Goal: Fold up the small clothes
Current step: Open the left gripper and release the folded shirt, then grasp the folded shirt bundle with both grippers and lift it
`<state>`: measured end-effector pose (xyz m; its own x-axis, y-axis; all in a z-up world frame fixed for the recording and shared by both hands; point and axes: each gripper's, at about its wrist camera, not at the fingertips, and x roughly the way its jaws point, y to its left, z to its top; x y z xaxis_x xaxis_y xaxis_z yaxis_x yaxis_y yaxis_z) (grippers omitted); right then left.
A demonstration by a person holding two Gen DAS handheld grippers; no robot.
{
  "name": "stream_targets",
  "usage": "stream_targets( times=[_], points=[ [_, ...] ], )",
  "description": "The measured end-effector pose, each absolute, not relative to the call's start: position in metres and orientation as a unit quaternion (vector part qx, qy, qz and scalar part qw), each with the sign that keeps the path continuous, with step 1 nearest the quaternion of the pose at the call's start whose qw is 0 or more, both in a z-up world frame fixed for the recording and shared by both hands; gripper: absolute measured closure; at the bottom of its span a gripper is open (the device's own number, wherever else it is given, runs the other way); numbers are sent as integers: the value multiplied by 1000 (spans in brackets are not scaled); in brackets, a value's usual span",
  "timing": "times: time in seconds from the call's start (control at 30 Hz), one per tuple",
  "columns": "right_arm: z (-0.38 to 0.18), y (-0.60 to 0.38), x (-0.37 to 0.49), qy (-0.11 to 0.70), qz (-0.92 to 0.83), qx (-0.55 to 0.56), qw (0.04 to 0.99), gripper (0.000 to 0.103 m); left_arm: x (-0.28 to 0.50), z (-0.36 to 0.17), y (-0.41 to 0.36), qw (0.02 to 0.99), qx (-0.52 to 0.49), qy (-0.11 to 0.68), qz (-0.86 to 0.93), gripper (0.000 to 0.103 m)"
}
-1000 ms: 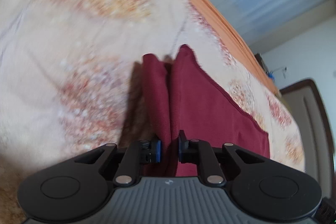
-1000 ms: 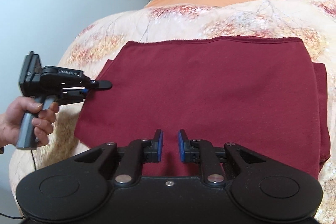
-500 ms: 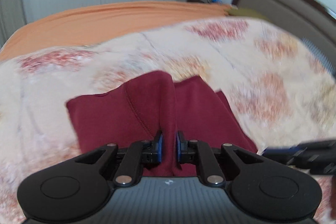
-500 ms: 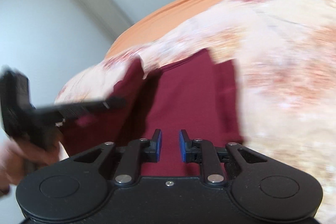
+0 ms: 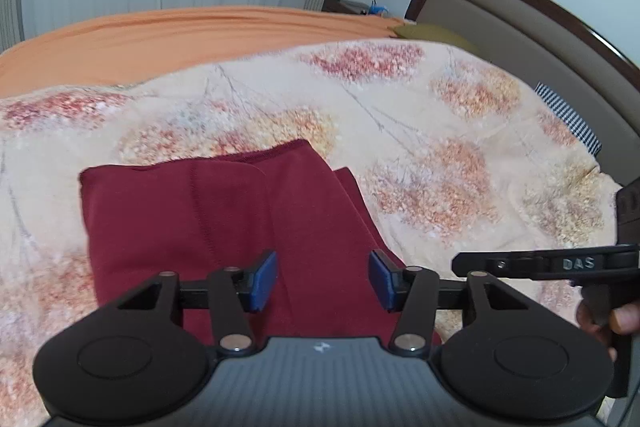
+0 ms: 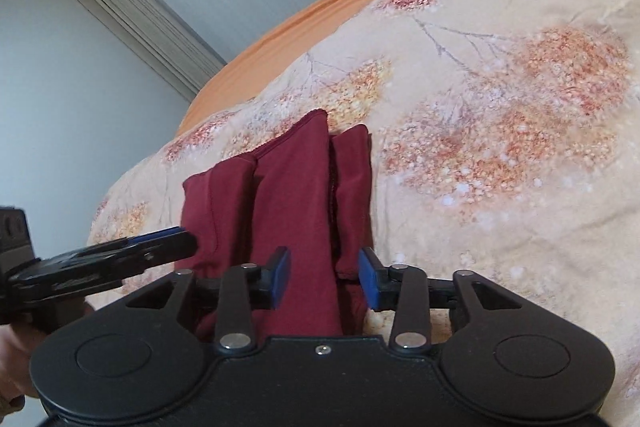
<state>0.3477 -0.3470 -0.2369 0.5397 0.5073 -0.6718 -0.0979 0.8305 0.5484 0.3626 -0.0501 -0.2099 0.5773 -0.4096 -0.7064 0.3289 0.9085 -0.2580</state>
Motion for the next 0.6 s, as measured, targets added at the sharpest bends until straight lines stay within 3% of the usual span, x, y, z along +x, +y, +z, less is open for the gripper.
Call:
stream_targets(
  times=[0.13, 0.27, 0.53, 0.57, 0.6],
  points=[
    [-239, -346, 351, 443, 190, 239, 843, 52, 335, -200, -24, 894, -27, 404, -193, 30],
    [-246, -344, 354, 450, 195, 267, 829, 51, 303, -215, -29, 881, 88, 410, -219, 28],
    [-246, -335, 362, 457, 204, 315, 807, 47, 284, -254, -80, 871, 257, 339, -245, 26],
    [-244, -334, 363, 456, 206, 314, 807, 46, 285, -258, -82, 870, 269, 331, -248, 32],
    [-243, -333, 364, 456, 208, 314, 806, 46, 287, -261, -83, 866, 273, 328, -259, 57]
  ],
)
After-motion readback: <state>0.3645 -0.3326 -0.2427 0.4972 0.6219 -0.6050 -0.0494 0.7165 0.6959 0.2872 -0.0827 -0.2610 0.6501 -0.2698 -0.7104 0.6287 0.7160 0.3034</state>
